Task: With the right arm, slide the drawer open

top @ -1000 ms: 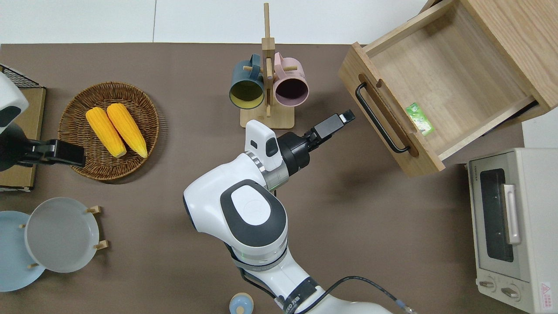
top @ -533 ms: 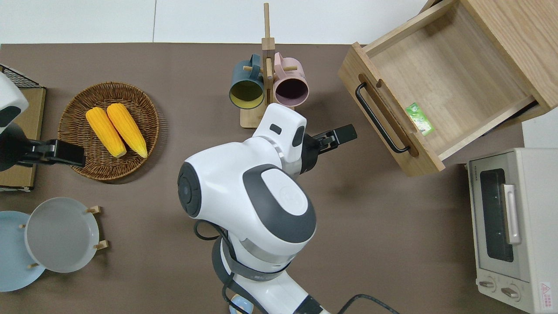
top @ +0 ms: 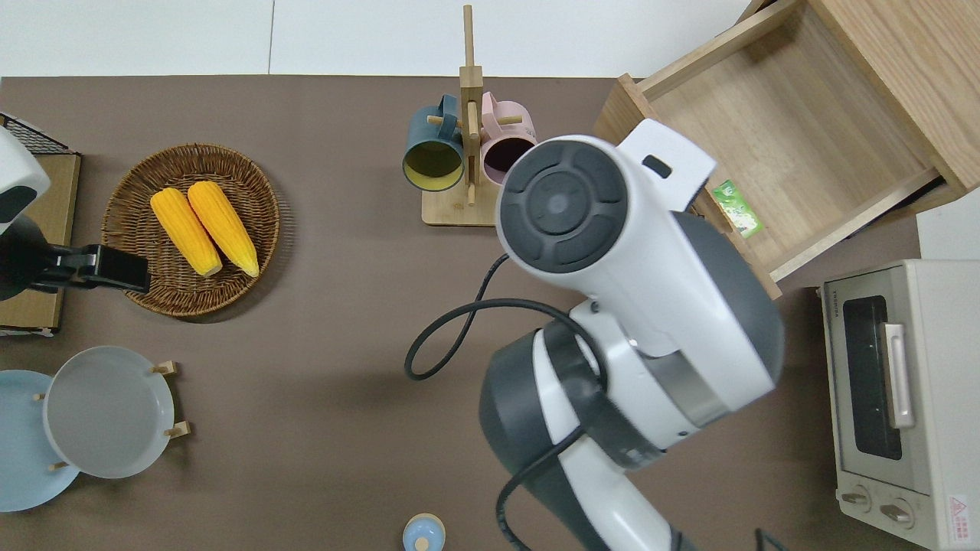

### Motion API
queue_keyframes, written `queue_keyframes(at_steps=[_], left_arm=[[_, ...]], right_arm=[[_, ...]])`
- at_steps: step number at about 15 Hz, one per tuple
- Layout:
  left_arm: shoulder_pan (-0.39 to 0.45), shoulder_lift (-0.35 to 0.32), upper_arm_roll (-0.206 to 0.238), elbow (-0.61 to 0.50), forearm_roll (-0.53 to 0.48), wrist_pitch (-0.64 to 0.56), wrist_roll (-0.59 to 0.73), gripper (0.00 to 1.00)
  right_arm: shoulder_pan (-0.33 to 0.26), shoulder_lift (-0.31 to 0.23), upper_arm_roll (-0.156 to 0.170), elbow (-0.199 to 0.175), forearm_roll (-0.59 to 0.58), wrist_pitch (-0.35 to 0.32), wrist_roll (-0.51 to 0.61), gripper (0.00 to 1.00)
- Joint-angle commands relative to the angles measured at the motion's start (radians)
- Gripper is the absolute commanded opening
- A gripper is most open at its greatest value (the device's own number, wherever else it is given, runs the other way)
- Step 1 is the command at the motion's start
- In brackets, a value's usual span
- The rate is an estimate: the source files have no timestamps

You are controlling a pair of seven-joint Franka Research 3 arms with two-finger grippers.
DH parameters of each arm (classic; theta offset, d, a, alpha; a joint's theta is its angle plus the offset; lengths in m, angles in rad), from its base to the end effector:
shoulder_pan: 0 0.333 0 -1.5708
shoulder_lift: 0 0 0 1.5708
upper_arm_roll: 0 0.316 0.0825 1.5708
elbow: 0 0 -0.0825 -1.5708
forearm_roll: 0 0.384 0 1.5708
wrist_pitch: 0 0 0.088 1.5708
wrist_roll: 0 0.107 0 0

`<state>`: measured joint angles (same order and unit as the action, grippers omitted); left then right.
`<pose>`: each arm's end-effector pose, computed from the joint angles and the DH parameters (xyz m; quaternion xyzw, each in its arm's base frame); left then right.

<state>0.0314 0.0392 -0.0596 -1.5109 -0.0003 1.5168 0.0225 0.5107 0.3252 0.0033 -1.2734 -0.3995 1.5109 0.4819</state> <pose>0.5612 -0.0152 0.6261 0.9995 -0.0253 -0.0166 0.0013 0.5822 0.2783 0.5724 0.9792 0.0125 0.0567 0.1944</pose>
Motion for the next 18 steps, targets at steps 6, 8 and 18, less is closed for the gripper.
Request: queue_keyframes(at_steps=[6,8,18], left_arm=[[0.004,0.011,-0.006,0.024,0.017,-0.02,0.01,0.99],[0.004,0.011,-0.006,0.026,0.017,-0.02,0.01,0.99],[0.004,0.011,-0.006,0.026,0.017,-0.02,0.01,0.99]], right_arm=[[-0.271,-0.124,0.087,-0.026,0.283,0.022,-0.041,0.983],[-0.326,-0.141,0.098,-0.027,0.324,0.022,-0.097,0.983],[-0.538,-0.195,0.198,-0.119,0.381,0.02,-0.353,0.985]])
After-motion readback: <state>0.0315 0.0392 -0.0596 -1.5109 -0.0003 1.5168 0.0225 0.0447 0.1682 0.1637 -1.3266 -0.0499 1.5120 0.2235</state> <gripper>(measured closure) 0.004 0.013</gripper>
